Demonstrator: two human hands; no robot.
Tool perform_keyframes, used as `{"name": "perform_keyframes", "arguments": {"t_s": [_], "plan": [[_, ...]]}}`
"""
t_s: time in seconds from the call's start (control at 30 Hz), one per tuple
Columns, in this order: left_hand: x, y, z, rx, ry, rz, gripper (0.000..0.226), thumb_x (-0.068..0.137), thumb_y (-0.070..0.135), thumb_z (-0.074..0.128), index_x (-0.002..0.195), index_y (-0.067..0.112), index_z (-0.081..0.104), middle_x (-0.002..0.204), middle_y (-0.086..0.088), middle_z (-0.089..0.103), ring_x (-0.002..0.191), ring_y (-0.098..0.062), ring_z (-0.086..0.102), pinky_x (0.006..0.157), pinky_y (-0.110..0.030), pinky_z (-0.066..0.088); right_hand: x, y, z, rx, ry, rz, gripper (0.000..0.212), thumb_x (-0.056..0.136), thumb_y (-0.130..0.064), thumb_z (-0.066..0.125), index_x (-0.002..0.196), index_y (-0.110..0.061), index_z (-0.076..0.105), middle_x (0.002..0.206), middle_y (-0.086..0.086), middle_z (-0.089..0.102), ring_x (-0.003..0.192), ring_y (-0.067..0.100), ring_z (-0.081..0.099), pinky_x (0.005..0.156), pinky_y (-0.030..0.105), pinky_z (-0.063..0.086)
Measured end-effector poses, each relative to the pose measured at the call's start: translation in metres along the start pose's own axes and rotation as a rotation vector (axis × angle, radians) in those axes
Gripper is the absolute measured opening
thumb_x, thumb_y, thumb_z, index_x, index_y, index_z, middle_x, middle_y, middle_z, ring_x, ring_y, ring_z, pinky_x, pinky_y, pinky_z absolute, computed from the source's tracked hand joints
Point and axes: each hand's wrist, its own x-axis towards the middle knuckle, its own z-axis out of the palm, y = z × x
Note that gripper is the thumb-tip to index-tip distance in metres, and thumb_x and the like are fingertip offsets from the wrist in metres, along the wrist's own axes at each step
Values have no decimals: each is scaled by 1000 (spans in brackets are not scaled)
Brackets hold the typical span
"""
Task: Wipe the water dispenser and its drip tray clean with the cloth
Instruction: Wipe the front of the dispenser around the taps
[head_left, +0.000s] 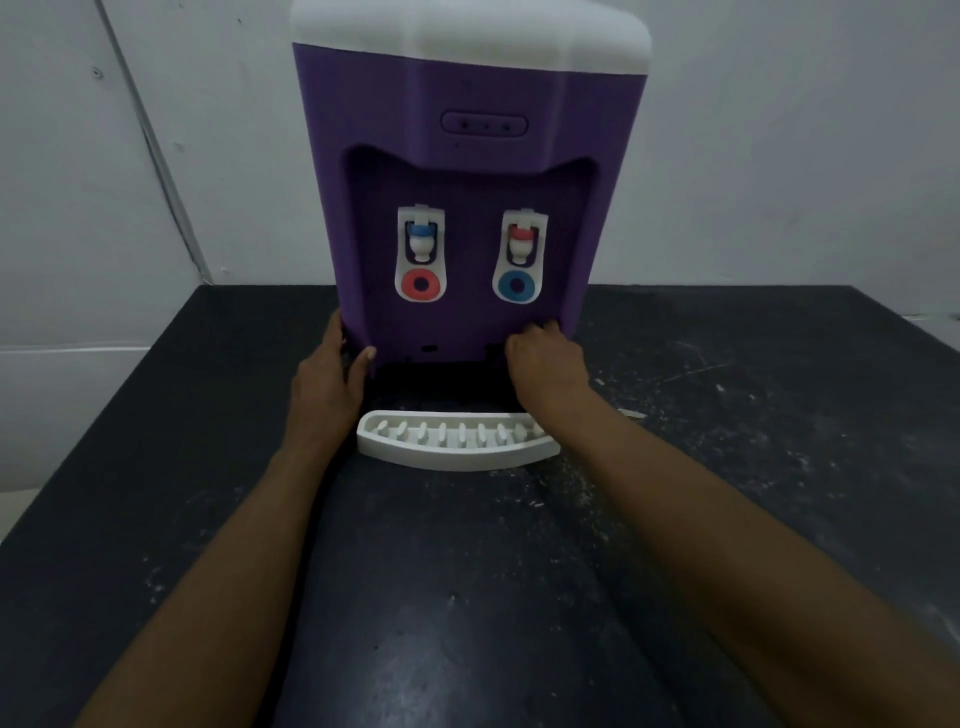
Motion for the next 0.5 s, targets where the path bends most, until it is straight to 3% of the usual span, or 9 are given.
{"name": "perform_keyframes", "arguments": {"t_s": [0.13, 0.23, 0.4, 0.5], "plan": [[1, -1, -1, -15, 15, 25, 59, 103, 25, 56, 156, 28, 30, 136, -5, 63, 120, -7, 54, 100, -27, 46, -10, 6, 5, -2, 44, 33, 27, 103, 2, 44, 118, -6, 64, 126, 13, 55, 110, 31, 60, 77, 36, 51], [-1, -3, 0, -40, 18, 16, 59, 103, 25, 56, 156, 30, 31, 138, -3, 61, 123, -6, 52, 100, -24, 44, -10, 8, 13, 38, 15, 15, 28, 104, 2, 40, 119, -4, 63, 128, 14, 54, 108, 31, 63, 81, 38, 53], [0, -2, 0, -89, 2, -4, 61, 103, 25, 56, 157, 33, 29, 142, -2, 58, 127, -5, 49, 102, -21, 42, 6, 8, 14, 151, -65, 43, 19, 99, -5, 59, 117, -2, 64, 127, 16, 59, 112, 33, 64, 87, 39, 55], [1, -4, 1, -83, 3, -6, 61, 103, 25, 56, 157, 35, 28, 143, -1, 58, 123, 3, 48, 97, -6, 39, 9, 16, 20, 244, -79, -20, 31, 97, -7, 60, 127, -5, 63, 133, 15, 57, 116, 34, 62, 92, 40, 53]]}}
